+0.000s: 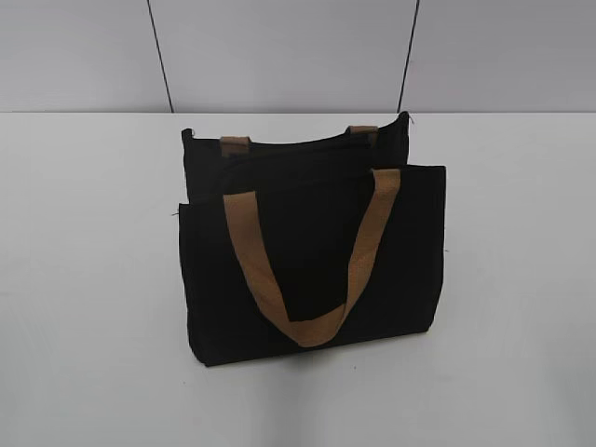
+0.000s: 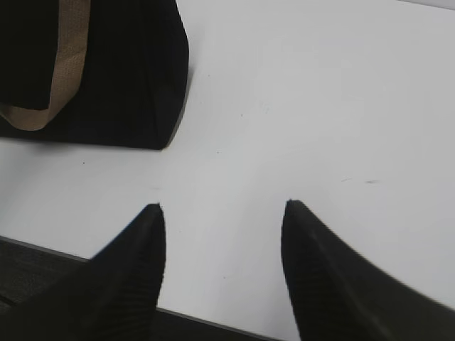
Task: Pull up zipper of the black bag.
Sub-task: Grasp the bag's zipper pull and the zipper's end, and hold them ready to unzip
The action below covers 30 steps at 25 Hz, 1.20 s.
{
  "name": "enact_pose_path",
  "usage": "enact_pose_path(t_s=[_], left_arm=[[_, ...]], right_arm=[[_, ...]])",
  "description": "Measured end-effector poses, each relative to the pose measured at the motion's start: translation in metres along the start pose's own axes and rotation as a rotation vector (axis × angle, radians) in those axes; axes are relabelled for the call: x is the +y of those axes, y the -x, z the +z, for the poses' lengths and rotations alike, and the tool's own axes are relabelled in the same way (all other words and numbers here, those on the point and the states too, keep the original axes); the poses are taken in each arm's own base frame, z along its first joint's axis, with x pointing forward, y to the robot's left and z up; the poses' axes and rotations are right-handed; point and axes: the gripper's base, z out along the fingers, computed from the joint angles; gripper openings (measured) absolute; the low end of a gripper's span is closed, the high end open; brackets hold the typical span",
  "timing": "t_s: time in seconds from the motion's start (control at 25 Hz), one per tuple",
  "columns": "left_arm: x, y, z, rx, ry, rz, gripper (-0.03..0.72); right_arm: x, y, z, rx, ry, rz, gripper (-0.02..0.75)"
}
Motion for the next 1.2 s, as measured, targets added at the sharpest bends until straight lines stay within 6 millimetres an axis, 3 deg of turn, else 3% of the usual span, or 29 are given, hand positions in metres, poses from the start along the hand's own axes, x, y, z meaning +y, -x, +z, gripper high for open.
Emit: enact_pose_path(t_s=[1.2], left_arm=[[0.0004, 0.0, 0.0, 0.0, 0.004, 0.002, 0.228]], right_arm=[[0.0001, 0.0, 0.0, 0.0, 0.001, 0.0, 0.412]])
